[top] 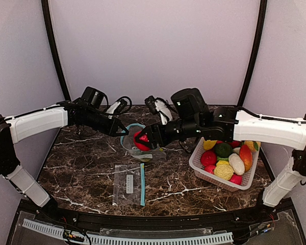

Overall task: Place the food in the zip-top bag and seal the zipper
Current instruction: Place the fake fruit in the zipper food storage bag, then adjust the zipper food storage bag at the center of the board, then pick up the fake fruit from the bin.

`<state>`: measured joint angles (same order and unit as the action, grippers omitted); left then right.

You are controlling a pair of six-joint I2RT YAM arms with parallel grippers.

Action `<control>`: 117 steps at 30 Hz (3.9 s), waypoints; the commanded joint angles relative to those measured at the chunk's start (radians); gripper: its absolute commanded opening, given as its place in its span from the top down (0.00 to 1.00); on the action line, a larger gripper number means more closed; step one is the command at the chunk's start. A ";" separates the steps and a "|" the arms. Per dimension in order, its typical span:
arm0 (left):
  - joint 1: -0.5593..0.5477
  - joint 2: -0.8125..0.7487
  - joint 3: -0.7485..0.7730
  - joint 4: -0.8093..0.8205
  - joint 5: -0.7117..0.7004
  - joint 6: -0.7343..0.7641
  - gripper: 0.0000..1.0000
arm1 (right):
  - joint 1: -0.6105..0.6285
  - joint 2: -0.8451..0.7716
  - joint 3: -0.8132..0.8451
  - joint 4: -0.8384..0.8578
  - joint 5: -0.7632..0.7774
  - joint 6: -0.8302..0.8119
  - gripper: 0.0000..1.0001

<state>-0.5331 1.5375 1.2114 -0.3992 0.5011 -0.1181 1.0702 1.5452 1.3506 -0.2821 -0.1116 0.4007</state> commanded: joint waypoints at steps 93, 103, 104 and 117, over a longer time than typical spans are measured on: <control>-0.029 -0.113 0.001 0.007 -0.100 0.057 0.99 | -0.046 0.237 0.235 -0.340 0.280 0.115 0.84; -0.028 -0.110 -0.002 0.014 -0.081 0.051 0.99 | -0.053 0.005 0.137 -0.483 0.441 0.136 0.20; -0.028 -0.109 -0.002 0.014 -0.080 0.051 0.99 | -0.063 -0.018 0.120 -0.512 0.457 0.145 0.18; -0.028 -0.101 -0.003 0.014 -0.075 0.049 0.99 | -0.190 -0.319 -0.205 -0.752 0.399 0.337 0.08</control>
<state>-0.5602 1.4334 1.1904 -0.3668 0.4187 -0.0780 0.8951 1.2949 1.2160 -0.9440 0.3271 0.6548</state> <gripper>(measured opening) 0.009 0.922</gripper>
